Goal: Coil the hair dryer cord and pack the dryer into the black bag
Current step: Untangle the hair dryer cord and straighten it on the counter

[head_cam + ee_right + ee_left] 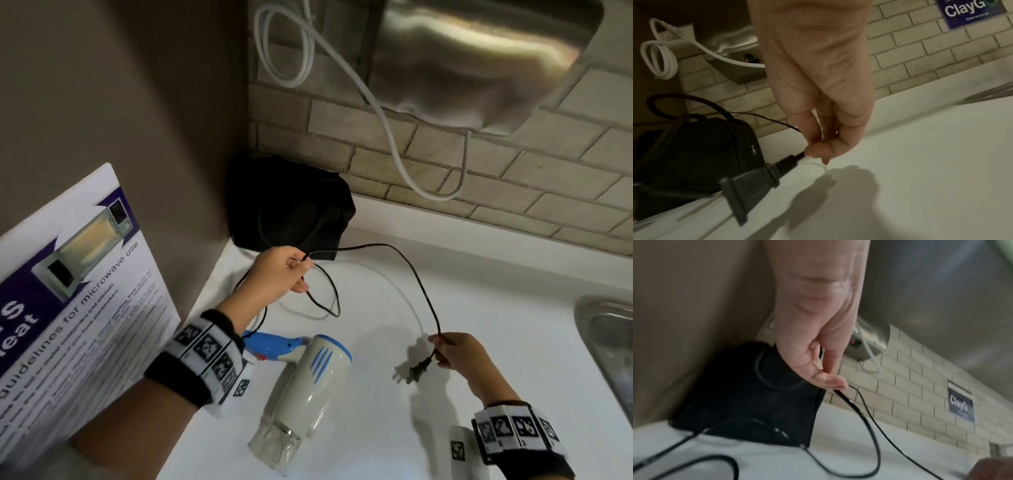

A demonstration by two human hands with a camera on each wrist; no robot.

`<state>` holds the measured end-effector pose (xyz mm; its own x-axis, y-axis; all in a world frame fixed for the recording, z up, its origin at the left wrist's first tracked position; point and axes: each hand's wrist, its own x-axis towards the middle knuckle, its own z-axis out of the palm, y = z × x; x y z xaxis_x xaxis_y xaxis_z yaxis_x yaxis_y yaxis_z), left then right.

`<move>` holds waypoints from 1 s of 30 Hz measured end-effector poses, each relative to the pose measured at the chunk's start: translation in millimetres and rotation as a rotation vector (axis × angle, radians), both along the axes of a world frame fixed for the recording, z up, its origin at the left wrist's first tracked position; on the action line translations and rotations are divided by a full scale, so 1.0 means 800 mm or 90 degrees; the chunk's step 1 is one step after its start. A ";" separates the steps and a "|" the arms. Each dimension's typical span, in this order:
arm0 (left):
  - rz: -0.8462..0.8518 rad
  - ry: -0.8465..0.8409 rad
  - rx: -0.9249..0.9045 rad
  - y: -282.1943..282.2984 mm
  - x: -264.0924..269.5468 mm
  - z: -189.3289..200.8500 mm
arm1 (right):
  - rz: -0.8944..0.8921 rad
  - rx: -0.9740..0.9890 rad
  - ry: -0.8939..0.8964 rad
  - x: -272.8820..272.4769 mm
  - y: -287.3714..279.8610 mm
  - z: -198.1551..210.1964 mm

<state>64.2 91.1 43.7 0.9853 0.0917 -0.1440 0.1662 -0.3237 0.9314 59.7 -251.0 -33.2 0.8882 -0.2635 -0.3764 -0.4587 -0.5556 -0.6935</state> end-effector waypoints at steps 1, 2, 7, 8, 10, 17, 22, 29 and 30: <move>-0.005 0.037 -0.020 -0.006 0.009 -0.006 | -0.005 0.017 -0.001 -0.003 0.003 -0.003; -0.008 0.072 -0.034 -0.011 0.017 -0.012 | -0.011 0.034 0.001 -0.007 0.006 -0.005; -0.035 0.191 -0.029 -0.018 0.044 -0.053 | 0.006 0.057 0.026 -0.023 0.024 -0.021; -0.044 0.225 -0.071 -0.017 0.046 -0.060 | 0.015 0.057 0.026 -0.026 0.028 -0.022; -0.054 0.299 -0.120 -0.015 0.047 -0.070 | 0.029 0.054 0.017 -0.031 0.034 -0.023; -0.085 0.333 -0.146 -0.011 0.041 -0.079 | 0.065 -0.005 -0.014 -0.036 0.048 -0.020; -0.110 0.283 -0.106 0.006 0.029 -0.069 | 0.066 -0.027 0.009 -0.039 0.051 -0.012; -0.041 0.221 -0.125 0.040 -0.030 -0.051 | 0.145 -0.234 -0.058 -0.055 0.061 0.003; -0.034 0.216 -0.123 0.042 -0.042 -0.050 | 0.153 -0.245 -0.069 -0.056 0.066 0.008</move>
<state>31.0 124.4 3.5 0.8815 -0.0193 -0.4718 0.4627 -0.1638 0.8713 14.8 -198.0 -26.7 0.9700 -0.1479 -0.1931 -0.2218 -0.8633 -0.4534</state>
